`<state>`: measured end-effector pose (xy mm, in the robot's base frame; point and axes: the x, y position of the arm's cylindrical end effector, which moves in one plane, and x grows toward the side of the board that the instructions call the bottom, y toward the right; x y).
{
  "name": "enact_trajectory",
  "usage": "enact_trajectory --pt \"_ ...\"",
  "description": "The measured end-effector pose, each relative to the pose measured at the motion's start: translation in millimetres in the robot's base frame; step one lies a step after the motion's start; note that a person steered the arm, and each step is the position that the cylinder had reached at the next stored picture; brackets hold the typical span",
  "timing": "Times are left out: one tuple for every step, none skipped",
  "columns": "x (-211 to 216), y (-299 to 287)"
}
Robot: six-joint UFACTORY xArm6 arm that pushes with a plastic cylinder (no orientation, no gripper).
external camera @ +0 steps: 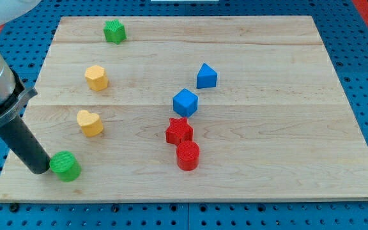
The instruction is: Move the green circle diagonal to the blue cube
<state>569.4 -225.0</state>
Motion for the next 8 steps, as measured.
enact_trajectory --pt "5 16" --pt "8 35" --pt "8 -6" --pt "7 -39" --pt "7 -39" --pt "-5 -28" --pt "-15 42" --pt "-30 75"
